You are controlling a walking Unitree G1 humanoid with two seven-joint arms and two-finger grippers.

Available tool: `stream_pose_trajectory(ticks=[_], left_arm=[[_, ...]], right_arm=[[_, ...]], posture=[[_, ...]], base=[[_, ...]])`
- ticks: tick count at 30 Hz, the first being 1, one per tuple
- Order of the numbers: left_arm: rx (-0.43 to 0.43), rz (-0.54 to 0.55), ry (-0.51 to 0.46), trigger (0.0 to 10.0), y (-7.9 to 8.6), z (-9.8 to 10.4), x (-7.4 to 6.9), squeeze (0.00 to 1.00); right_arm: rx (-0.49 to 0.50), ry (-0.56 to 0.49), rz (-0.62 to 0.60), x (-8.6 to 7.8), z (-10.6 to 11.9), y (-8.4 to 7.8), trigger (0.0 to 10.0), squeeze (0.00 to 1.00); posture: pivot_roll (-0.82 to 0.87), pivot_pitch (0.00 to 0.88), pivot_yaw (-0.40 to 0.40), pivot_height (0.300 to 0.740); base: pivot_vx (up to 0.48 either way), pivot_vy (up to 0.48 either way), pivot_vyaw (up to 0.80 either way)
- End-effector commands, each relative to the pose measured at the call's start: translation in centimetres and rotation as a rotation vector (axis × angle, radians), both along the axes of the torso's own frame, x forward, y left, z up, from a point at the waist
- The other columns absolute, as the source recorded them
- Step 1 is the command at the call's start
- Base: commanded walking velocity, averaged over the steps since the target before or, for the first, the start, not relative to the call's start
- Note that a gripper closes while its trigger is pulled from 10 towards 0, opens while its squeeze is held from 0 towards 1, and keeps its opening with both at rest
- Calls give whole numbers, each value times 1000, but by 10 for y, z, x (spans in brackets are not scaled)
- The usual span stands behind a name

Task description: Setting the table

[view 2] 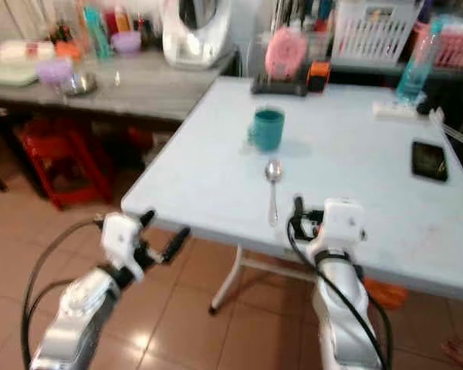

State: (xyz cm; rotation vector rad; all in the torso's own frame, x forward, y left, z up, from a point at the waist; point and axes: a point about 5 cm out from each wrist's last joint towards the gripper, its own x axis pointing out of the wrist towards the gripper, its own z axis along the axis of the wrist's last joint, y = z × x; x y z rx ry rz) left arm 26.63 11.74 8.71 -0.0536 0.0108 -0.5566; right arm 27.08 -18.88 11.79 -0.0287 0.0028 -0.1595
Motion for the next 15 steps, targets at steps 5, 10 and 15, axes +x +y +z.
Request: stream_pose_trajectory(ticks=[5,10,15], left_arm=[[25,20,-36,10000,9,8,5,0],[25,66,-44,10000,16,10,4,0],[25,112,-42,10000,20,10,4,0]], right_arm=[[15,-17,10,-3,4,4,10000,0],[9,-15,1,-15,2,4,10000,0],[-3,-15,12,-23,2,7,10000,0]], posture=[[-40,0,32,740],[-41,0,30,740],[-49,0,30,740]], base=[[294,0,0],[297,0,0],[108,0,0]])
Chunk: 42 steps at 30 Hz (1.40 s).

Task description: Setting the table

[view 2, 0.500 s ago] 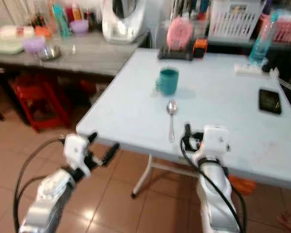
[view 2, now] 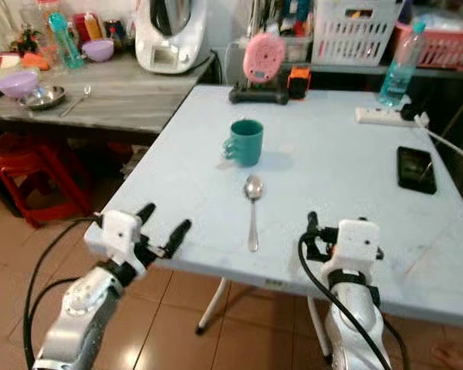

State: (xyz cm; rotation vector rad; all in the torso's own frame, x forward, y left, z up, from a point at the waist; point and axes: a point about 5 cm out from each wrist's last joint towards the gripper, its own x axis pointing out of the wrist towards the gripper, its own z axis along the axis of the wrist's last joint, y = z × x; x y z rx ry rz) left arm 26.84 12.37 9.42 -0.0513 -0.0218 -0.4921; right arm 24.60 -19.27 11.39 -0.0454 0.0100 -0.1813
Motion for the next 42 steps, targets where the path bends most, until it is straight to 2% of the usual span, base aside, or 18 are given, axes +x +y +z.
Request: stream_pose_trajectory(ticks=[1,7,10,13,17,20,22,24,25,26,27,34,42], left_arm=[[31,48,-11,10000,14,2,1,0],[27,68,-8,10000,16,2,1,0],[97,247,5,10000,44,-3,-5,0],[122,298,16,10000,54,-7,-9,0],[135,304,24,10000,57,-8,-14,0],[135,304,24,10000,57,-8,-14,0],[135,302,26,10000,57,-9,-15,0],[146,302,29,10000,59,-8,-19,0],[146,302,29,10000,59,-8,-19,0],[157,301,32,10000,61,-8,-20,0],[161,301,31,10000,61,-8,-21,0],[168,300,27,10000,63,-6,-20,0],[144,243,27,10000,54,-3,-18,0]], right_arm=[[13,-23,34,2,6,10,10000,0],[6,-19,45,-1,5,13,10000,0],[-8,9,85,-13,-1,21,10000,0],[-4,21,98,-12,-3,23,10000,0],[7,44,138,-3,-6,29,10000,0],[7,44,138,-3,-6,29,10000,0],[8,42,149,1,-5,31,10000,0],[-3,62,178,17,-6,34,10000,0],[-3,62,178,17,-6,34,10000,0],[-8,89,198,30,-7,36,10000,0],[-12,104,209,35,-9,37,10000,0],[3,137,245,48,-14,44,10000,0],[33,175,314,68,-19,68,10000,0]], posture=[[-49,0,30,740],[-49,0,30,740],[-47,0,26,740],[-41,0,23,740],[-26,0,18,740],[-26,0,18,740],[-26,0,18,740],[0,1,22,740],[0,1,22,740],[6,4,24,740],[6,4,24,740],[11,5,28,740],[17,10,26,740]], base=[[0,0,0],[0,0,0],[0,0,0],[0,0,0],[0,0,0],[0,0,0],[0,0,0],[0,0,0],[0,0,0],[0,0,0],[0,0,0],[0,0,0],[0,0,0]])
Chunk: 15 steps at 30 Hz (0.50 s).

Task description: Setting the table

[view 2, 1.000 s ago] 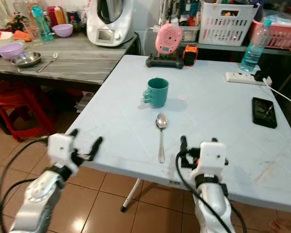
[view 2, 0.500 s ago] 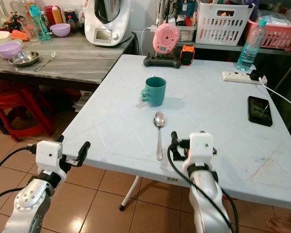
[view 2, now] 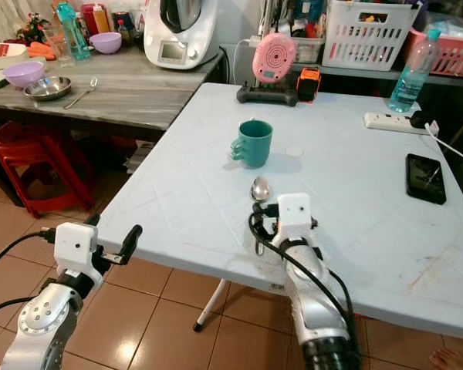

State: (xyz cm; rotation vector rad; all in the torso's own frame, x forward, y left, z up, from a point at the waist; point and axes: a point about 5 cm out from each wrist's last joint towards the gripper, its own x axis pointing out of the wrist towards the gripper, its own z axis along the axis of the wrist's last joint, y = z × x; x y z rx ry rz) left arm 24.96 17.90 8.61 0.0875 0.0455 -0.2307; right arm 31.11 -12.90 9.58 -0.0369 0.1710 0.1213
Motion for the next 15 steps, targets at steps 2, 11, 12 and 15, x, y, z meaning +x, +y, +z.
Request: stream_pose_trajectory(ticks=[2,11,12,15], left_arm=[[-8,-25,-10,10000,-2,5,1,0],[-73,-170,-14,10000,-19,10,-1,0],[-76,-175,-14,10000,-19,10,-1,0],[-78,-180,-13,10000,-19,10,-1,0]], right_arm=[[12,11,19,5,-2,6,10000,0],[63,70,-14,20,-7,7,10000,0],[69,81,-21,21,-8,6,10000,0],[84,103,-36,22,-11,4,10000,0]], posture=[[17,10,26,740],[18,17,24,740],[18,17,24,740],[18,18,24,740]], base=[[0,0,0],[0,0,0],[0,0,0],[0,0,0]])
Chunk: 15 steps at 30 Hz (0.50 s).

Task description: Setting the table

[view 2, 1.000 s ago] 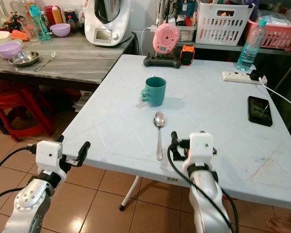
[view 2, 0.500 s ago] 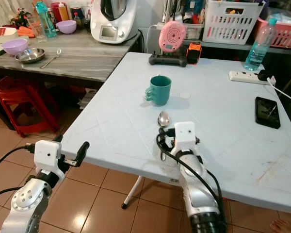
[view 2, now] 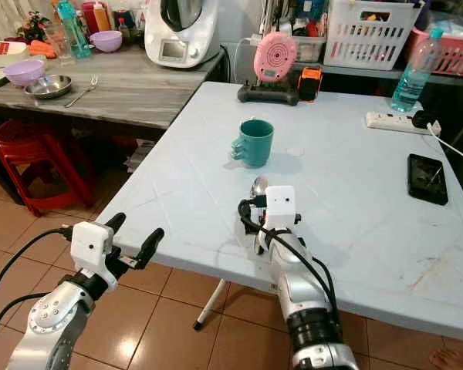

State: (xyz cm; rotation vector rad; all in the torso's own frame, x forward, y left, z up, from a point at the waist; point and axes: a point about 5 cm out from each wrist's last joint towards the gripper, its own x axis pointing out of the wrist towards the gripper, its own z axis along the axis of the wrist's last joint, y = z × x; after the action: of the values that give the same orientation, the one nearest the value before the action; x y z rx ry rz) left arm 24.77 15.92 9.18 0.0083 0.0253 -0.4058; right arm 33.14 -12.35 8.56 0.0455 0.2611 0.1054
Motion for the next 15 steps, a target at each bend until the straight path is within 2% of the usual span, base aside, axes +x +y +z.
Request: stream_pose_trajectory(ticks=[1,2,3,4,6,7,14,15], left_arm=[[6,-6,-11,10000,1,5,1,0],[5,-7,-10,10000,1,5,1,0],[5,-14,-8,10000,0,5,1,0],[4,-18,-7,10000,0,5,1,0],[4,-22,-6,10000,0,4,1,0],[0,-32,-2,10000,-1,4,0,0],[-12,-56,2,10000,-3,5,0,0],[-12,-57,2,10000,-3,5,0,0]], right_arm=[[8,9,-12,2,-1,-2,9294,0],[10,13,-11,2,-2,-3,9294,0],[21,25,-6,3,-4,-2,3569,0],[24,30,-2,3,-4,-2,2706,0],[24,35,2,4,-5,-1,2706,0],[27,40,21,6,-5,2,0,0],[26,71,90,7,-9,16,0,0],[18,82,99,7,-10,17,9922,0]], posture=[[18,20,24,740],[17,21,27,740],[17,21,28,740],[17,22,29,740],[17,22,29,740],[19,23,29,740],[23,22,28,740],[23,22,25,740]], base=[[0,0,0],[0,0,0],[0,0,0],[0,0,0],[0,0,0],[0,0,0],[0,0,0],[0,0,0]])
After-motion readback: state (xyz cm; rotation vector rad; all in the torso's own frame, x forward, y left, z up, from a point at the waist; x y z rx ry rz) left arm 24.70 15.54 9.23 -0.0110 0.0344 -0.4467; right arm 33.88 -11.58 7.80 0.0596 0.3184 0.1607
